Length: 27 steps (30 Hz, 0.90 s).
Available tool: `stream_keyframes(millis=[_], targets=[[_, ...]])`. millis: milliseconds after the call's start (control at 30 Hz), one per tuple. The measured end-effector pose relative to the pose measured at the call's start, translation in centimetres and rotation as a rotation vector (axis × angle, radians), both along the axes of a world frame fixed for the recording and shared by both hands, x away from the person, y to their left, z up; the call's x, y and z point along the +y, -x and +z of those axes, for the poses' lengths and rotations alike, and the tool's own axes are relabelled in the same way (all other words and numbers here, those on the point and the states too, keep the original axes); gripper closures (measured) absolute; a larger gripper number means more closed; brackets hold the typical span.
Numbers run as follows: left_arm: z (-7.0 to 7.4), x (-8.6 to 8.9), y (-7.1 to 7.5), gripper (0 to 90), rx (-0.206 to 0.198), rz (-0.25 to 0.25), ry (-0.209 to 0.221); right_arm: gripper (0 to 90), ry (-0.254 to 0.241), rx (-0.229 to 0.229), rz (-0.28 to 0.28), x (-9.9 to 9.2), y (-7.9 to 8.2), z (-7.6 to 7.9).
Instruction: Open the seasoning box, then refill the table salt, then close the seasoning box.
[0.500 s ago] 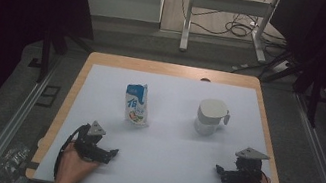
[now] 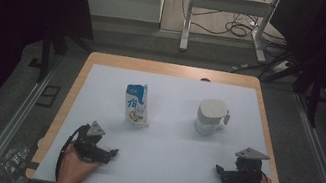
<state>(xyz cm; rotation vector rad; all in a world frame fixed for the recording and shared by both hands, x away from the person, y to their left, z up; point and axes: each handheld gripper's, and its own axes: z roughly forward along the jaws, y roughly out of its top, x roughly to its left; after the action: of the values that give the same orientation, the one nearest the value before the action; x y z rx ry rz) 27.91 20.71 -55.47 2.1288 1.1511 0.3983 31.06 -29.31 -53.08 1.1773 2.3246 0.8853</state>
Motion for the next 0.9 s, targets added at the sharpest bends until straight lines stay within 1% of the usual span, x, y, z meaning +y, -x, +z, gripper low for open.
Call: stream_keyframes(millis=[167,233,267,300,333,533,633,667,733,900], targets=[[0.0,0.0,0.0,0.0,0.001,0.0,0.002,0.0,-0.004,0.001,-0.006,0.0,0.0,0.0],[0.0,0.0,0.0,0.0,0.001,0.0,0.001,1.8,-0.003,0.004,-0.013,0.0,0.0,0.1],[0.0,0.0,0.0,0.0,0.002,0.0,0.001,4.2,-0.002,0.004,-0.019,0.0,0.0,0.2],[0.0,0.0,0.0,0.0,0.002,0.0,0.001,4.2,-0.002,0.004,-0.019,0.0,0.0,0.2],[0.0,0.0,0.0,0.0,0.002,-0.001,0.0,8.9,-0.004,-0.002,-0.017,0.1,0.1,0.4],[0.0,0.0,0.0,0.0,0.002,0.0,0.002,11.2,-0.021,-0.028,-0.023,0.3,0.2,1.1],[0.0,0.0,0.0,0.0,0.0,0.001,0.002,11.2,-0.05,-0.009,-0.044,0.3,0.1,1.3],[0.0,0.0,0.0,0.0,-0.001,0.001,0.002,11.2,-0.061,0.002,-0.045,0.3,0.0,1.3],[0.0,0.0,0.0,0.0,-0.001,0.001,0.002,11.3,-0.071,0.005,-0.045,0.3,0.0,1.4],[0.0,0.0,0.0,0.0,-0.001,0.001,0.003,12.5,-0.065,-0.024,-0.039,0.6,-0.2,1.9]])
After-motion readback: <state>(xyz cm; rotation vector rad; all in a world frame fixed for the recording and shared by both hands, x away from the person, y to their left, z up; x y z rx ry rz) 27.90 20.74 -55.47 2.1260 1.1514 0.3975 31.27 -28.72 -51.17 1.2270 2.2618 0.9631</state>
